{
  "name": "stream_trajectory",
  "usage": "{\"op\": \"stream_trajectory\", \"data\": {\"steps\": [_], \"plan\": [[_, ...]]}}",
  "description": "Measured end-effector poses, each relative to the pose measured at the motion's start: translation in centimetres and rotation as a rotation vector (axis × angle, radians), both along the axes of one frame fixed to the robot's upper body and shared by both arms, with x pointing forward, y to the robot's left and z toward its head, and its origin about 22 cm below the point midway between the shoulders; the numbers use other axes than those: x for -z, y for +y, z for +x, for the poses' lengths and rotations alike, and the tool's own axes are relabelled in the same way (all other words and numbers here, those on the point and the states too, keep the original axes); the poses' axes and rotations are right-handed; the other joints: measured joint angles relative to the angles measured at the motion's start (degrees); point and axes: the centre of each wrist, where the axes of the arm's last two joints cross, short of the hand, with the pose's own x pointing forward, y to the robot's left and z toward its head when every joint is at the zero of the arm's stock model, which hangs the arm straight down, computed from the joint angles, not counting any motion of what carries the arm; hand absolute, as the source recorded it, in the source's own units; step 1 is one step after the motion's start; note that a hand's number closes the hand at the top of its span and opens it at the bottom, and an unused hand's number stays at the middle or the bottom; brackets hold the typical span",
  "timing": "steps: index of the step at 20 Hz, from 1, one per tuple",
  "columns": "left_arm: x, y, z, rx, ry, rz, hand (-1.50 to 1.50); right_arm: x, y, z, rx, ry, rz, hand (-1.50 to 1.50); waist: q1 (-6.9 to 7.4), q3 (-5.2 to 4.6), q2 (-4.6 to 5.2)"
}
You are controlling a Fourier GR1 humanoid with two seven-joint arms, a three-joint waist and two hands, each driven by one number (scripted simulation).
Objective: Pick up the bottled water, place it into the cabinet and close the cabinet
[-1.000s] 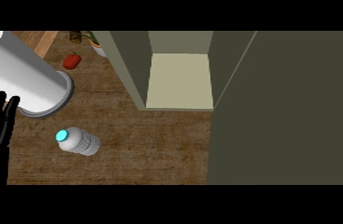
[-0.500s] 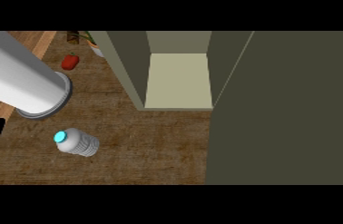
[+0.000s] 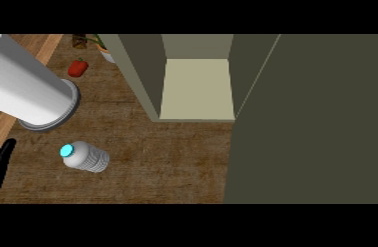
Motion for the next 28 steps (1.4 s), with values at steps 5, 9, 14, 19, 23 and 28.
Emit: {"op": "stream_trajectory", "data": {"steps": [5, 9, 14, 19, 23, 28], "plan": [[-0.3, 0.2, 0.0, -0.009, 0.042, 0.014, -1.5, -0.2, 0.7, -0.3, 0.001, 0.006, 0.011, -1.5, -0.12, 0.01, -0.02], [-0.2, -0.4, 0.0, -0.009, 0.042, -0.002, -1.5, -0.5, 0.9, -0.3, 0.004, 0.009, 0.006, -1.5, -0.16, 0.0, -0.03], [0.1, -0.4, -0.2, -0.026, 0.033, 0.009, -1.5, -0.7, 1.1, -0.4, 0.006, 0.016, 0.008, -1.5, -0.21, 0.0, -0.02], [0.1, -0.5, 0.1, -0.038, 0.008, 0.029, -1.5, -1.2, 1.5, -0.4, -0.007, 0.024, 0.008, -1.5, -0.4, -0.02, 0.01], [0.0, -0.2, 0.4, -0.057, -0.019, 0.048, -1.5, -1.4, 1.5, -0.3, 0.002, 0.027, 0.002, -1.5, -0.47, -0.02, 0.08], [0.1, 0.6, 1.4, -0.076, -0.021, 0.052, -1.5, -1.6, 1.7, -0.2, -0.002, 0.025, 0.001, -1.5, -0.54, -0.02, 0.14]]}}
